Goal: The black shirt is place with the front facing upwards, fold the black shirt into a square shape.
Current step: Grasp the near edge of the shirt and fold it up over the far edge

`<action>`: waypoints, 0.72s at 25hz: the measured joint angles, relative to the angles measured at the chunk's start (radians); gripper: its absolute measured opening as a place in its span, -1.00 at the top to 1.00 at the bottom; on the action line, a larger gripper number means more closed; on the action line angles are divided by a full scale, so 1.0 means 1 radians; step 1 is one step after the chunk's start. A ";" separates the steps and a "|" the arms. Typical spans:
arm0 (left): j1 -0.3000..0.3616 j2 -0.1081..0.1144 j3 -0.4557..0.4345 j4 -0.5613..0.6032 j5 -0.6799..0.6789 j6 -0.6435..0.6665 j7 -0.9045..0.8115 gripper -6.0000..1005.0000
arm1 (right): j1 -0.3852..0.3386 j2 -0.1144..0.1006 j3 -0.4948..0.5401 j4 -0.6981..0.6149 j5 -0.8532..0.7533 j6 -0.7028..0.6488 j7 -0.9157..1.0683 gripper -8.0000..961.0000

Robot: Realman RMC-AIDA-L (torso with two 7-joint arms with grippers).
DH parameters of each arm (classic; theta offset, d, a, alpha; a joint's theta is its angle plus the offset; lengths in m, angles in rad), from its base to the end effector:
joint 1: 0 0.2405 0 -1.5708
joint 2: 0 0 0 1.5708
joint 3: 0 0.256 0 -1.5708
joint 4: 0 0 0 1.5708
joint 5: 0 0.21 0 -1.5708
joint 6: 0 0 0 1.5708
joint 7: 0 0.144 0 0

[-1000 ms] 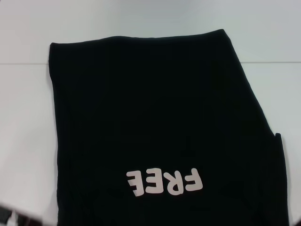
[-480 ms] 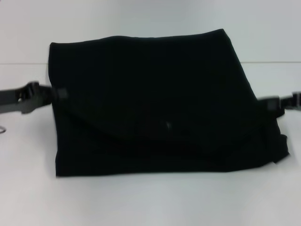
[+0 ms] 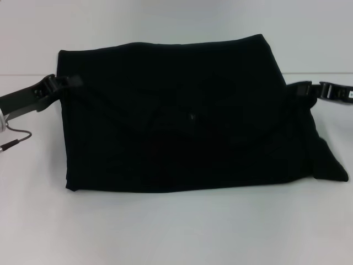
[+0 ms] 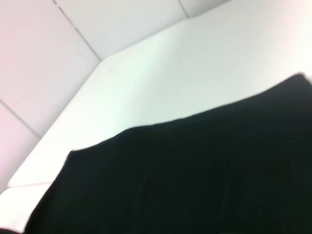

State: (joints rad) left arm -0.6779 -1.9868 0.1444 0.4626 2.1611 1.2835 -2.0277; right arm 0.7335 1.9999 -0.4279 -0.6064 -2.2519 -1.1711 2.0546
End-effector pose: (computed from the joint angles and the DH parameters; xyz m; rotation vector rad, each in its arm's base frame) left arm -0.2999 0.3952 0.0564 -1.9045 -1.5996 -1.0326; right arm 0.2770 0.4223 0.0530 -2.1187 1.3749 0.6212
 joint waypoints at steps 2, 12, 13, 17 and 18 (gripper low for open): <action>0.001 -0.015 -0.002 0.000 -0.041 -0.042 0.030 0.86 | 0.003 0.010 0.000 0.006 0.035 0.065 -0.034 0.87; 0.004 -0.059 0.001 -0.016 -0.116 -0.167 0.110 0.86 | 0.021 0.024 -0.014 0.089 0.092 0.236 -0.114 0.87; 0.004 -0.063 0.003 -0.019 -0.125 -0.178 0.119 0.86 | 0.024 0.028 -0.018 0.094 0.092 0.256 -0.119 0.87; -0.002 -0.075 0.004 -0.034 -0.146 -0.220 0.161 0.86 | 0.040 0.055 -0.053 0.105 0.093 0.366 -0.144 0.87; -0.002 -0.075 0.004 -0.034 -0.146 -0.220 0.161 0.86 | 0.040 0.055 -0.053 0.105 0.093 0.366 -0.144 0.87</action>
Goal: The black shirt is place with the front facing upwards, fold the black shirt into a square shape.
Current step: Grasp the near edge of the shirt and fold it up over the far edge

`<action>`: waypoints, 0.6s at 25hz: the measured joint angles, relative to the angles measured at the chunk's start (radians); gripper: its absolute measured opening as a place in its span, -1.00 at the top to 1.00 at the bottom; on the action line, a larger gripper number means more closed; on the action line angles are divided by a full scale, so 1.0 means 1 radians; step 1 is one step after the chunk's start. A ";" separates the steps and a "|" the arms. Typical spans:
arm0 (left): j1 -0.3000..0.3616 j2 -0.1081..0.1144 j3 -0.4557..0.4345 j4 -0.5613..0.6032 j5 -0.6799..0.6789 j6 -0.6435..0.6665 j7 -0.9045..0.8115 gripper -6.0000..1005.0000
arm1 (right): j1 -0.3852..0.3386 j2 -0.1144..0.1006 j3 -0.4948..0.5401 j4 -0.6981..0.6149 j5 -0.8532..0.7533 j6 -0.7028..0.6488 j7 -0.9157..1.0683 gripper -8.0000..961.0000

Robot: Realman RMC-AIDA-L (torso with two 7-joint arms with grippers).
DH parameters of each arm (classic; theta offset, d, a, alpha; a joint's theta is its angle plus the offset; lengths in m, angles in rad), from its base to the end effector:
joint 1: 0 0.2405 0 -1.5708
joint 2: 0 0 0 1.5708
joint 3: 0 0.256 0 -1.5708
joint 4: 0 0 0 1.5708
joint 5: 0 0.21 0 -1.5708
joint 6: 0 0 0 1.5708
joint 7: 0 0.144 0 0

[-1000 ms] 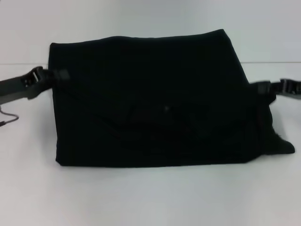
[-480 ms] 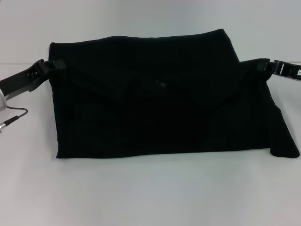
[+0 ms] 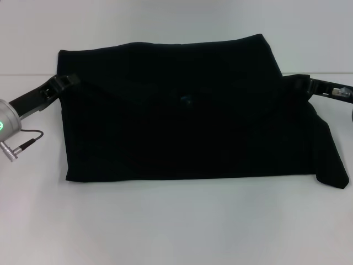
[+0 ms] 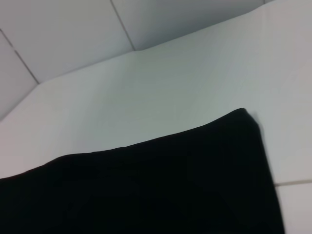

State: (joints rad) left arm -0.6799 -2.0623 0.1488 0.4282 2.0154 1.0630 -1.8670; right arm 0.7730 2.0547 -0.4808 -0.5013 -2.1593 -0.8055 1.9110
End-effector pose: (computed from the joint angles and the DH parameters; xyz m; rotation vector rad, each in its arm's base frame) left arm -0.3068 0.4053 0.0325 -1.7290 -1.5140 -1.0346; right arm 0.2824 0.4460 0.0239 -1.9417 1.2606 0.5458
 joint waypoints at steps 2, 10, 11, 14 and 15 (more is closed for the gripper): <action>-0.003 -0.002 0.000 -0.008 -0.006 -0.016 0.011 0.86 | 0.008 0.011 -0.005 0.000 0.001 0.043 -0.008 0.87; -0.022 -0.029 0.002 -0.032 -0.020 -0.105 0.052 0.85 | 0.031 0.029 -0.037 0.022 0.015 0.111 -0.095 0.83; -0.024 -0.033 0.001 -0.032 -0.021 -0.118 0.056 0.85 | 0.031 0.032 -0.038 0.028 0.031 0.113 -0.115 0.83; -0.027 -0.044 -0.002 -0.032 -0.025 -0.133 0.083 0.85 | 0.028 0.034 -0.044 0.047 0.079 0.117 -0.160 0.81; -0.027 -0.047 -0.003 -0.032 -0.033 -0.136 0.094 0.84 | 0.026 0.035 -0.044 0.051 0.086 0.118 -0.168 0.81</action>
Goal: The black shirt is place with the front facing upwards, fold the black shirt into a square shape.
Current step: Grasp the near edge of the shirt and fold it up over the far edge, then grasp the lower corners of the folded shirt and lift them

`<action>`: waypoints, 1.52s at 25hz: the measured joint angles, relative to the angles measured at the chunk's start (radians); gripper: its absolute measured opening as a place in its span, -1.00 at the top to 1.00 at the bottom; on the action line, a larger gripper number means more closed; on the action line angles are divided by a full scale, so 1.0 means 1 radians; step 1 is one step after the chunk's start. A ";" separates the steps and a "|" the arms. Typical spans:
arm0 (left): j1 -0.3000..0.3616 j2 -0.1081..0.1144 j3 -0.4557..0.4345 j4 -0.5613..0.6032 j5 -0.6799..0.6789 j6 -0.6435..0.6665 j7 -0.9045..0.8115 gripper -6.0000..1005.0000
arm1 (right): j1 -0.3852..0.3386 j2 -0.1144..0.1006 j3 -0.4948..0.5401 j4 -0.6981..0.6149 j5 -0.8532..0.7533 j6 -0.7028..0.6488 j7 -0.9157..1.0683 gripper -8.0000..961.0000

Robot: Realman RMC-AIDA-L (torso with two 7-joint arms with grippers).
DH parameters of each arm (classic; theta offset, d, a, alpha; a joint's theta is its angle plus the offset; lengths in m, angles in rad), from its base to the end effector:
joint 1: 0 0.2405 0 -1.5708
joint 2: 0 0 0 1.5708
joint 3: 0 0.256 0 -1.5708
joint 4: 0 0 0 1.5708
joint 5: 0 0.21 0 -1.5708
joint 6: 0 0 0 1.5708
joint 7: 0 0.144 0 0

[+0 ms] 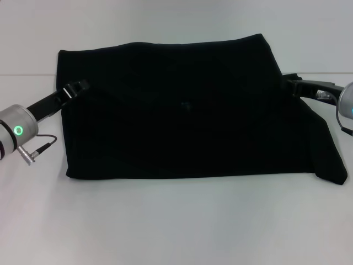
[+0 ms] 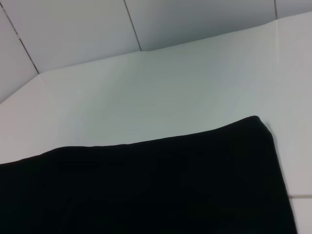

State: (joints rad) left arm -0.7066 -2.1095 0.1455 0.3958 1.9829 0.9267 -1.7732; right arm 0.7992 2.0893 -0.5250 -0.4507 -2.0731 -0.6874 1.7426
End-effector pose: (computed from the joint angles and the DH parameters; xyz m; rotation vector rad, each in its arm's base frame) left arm -0.3045 0.4109 0.0075 -1.6804 -1.4943 -0.9657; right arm 0.2722 0.4514 0.0014 -1.9642 1.1344 0.4904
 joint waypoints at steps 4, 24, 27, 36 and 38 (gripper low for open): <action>0.009 -0.003 -0.002 -0.007 -0.036 -0.013 0.018 0.76 | -0.012 0.000 0.006 0.002 0.016 0.007 -0.006 0.79; 0.177 0.174 0.253 -0.014 -0.034 0.355 -0.255 -0.47 | -0.207 -0.073 -0.017 -0.036 0.114 -0.709 -0.375 -0.53; 0.194 0.175 0.261 0.010 -0.013 0.360 -0.263 -0.57 | -0.246 -0.053 -0.046 -0.034 0.113 -0.799 -0.502 -0.56; 0.199 0.152 0.295 0.023 0.037 0.298 -0.232 -0.77 | -0.270 -0.018 -0.181 -0.029 0.112 -0.788 -0.528 -0.78; 0.196 0.147 0.319 0.023 0.037 0.279 -0.230 -0.78 | -0.270 -0.015 -0.200 -0.028 0.113 -0.775 -0.530 -0.91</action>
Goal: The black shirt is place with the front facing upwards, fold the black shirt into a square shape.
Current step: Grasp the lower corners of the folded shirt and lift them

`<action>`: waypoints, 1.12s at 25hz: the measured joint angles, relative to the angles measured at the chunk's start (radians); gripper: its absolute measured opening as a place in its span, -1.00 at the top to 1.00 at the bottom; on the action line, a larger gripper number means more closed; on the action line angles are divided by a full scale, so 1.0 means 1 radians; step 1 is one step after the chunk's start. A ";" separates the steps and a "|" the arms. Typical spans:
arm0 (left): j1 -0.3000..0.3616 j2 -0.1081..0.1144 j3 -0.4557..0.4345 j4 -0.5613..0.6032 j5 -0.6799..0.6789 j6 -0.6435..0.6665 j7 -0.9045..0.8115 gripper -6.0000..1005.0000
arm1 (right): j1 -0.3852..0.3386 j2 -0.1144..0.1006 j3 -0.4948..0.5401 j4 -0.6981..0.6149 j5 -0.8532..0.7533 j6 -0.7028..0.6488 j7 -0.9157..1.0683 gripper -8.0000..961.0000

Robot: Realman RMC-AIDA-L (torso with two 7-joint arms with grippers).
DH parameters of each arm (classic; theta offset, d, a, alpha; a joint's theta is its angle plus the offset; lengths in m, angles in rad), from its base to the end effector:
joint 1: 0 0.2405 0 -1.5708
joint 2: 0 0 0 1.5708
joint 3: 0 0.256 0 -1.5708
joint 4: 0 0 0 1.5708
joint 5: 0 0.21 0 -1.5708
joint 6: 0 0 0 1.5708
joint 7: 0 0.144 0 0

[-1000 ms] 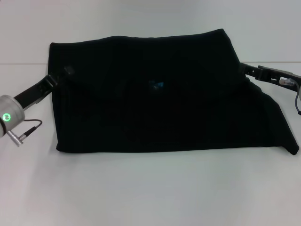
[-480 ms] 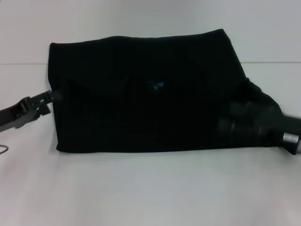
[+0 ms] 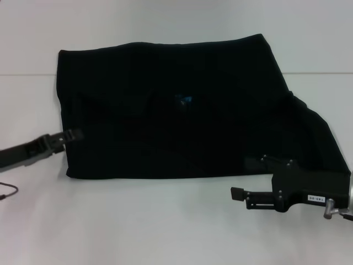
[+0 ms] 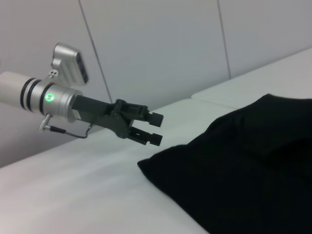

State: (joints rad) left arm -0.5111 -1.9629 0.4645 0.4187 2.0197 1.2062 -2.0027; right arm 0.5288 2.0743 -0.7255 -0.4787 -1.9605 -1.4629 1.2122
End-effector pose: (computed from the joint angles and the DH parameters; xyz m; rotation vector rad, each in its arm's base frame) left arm -0.3510 0.3483 0.0359 -1.9099 -1.6859 -0.7963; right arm 0.2761 0.3188 -0.0322 -2.7246 0.6048 0.6891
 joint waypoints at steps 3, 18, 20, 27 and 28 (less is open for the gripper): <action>-0.008 -0.015 0.046 -0.002 0.000 -0.027 0.001 -0.78 | 0.000 0.005 -0.027 0.001 0.000 0.008 -0.012 -0.97; -0.015 -0.027 0.138 0.006 0.000 -0.036 0.002 -0.77 | -0.001 0.010 -0.036 0.012 0.000 0.018 -0.015 -0.96; -0.012 -0.028 0.136 0.012 0.000 -0.045 0.003 -0.77 | -0.001 0.010 -0.036 0.012 0.000 0.018 -0.014 -0.96; -0.015 -0.025 0.146 0.024 0.000 -0.072 0.000 -0.74 | -0.001 0.010 -0.035 0.013 0.000 0.013 -0.010 -0.96; -0.016 -0.023 0.155 0.021 0.001 -0.069 -0.002 -0.73 | -0.001 0.010 -0.034 0.013 0.000 0.013 -0.010 -0.96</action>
State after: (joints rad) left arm -0.5270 -1.9863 0.6191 0.4398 2.0205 1.1372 -2.0049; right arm 0.5280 2.0845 -0.7597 -0.4655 -1.9604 -1.4504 1.2021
